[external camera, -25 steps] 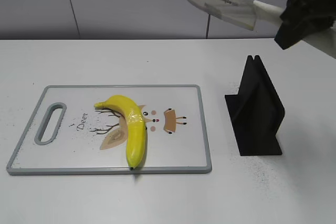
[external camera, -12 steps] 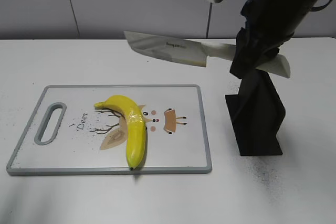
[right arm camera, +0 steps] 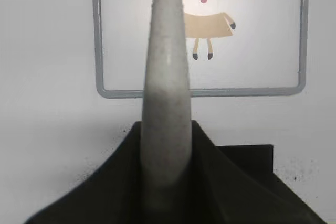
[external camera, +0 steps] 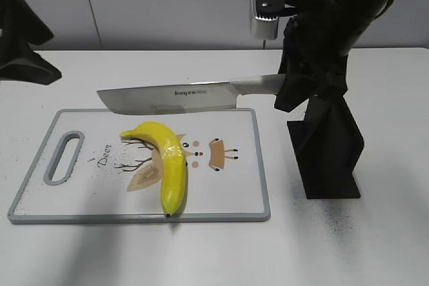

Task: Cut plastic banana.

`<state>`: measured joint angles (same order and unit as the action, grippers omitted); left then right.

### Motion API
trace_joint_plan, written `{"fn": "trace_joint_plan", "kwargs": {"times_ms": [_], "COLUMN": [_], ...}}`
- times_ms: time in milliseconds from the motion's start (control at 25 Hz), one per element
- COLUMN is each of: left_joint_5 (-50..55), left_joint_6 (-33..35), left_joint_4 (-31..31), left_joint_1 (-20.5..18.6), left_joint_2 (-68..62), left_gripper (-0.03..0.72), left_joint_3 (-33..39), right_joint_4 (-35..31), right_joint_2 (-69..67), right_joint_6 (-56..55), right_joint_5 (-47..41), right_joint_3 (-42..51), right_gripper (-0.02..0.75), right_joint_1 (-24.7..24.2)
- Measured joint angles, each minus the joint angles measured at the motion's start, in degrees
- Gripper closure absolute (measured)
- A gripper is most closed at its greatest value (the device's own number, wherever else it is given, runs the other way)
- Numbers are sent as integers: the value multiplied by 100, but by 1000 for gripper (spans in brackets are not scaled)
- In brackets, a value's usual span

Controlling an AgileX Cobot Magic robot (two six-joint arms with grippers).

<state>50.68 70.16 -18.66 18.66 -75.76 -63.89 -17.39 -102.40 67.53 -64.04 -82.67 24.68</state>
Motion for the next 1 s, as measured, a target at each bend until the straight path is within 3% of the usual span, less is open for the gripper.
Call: {"fn": "trace_joint_plan", "kwargs": {"times_ms": [280, 480, 600, 760, 840, 920, 1000], "left_joint_5": [241, -65, -80, -98, -108, -150, -191], "left_joint_6": [1090, 1294, 1318, 1373, 1440, 1464, 1476], "left_joint_4": [-487, -559, -565, -679, -719, -731, -744], "left_joint_1": [109, 116, 116, 116, 116, 116, 116], "left_joint_2": [-1088, -1415, -1513, -1618, -1653, -1700, -1753], "left_gripper": [116, 121, 165, 296, 407, 570, 648], "left_joint_3": [-360, -402, -404, -404, -404, -404, -404], "right_joint_4": [-231, -378, -500, -568, -580, -595, -619], "right_joint_2": [-279, -498, -593, -601, -601, -612, -652], "right_joint_6": [695, 969, 1078, 1141, 1156, 1155, 1155], "right_joint_5": [35, 35, 148, 373, 403, 470, 526], "right_joint_3": [-388, -464, -464, -471, -471, -471, -478], "right_gripper": [577, 577, 577, 577, 577, 577, 577], "right_joint_1": [0, 0, 0, 0, 0, 0, 0]}}
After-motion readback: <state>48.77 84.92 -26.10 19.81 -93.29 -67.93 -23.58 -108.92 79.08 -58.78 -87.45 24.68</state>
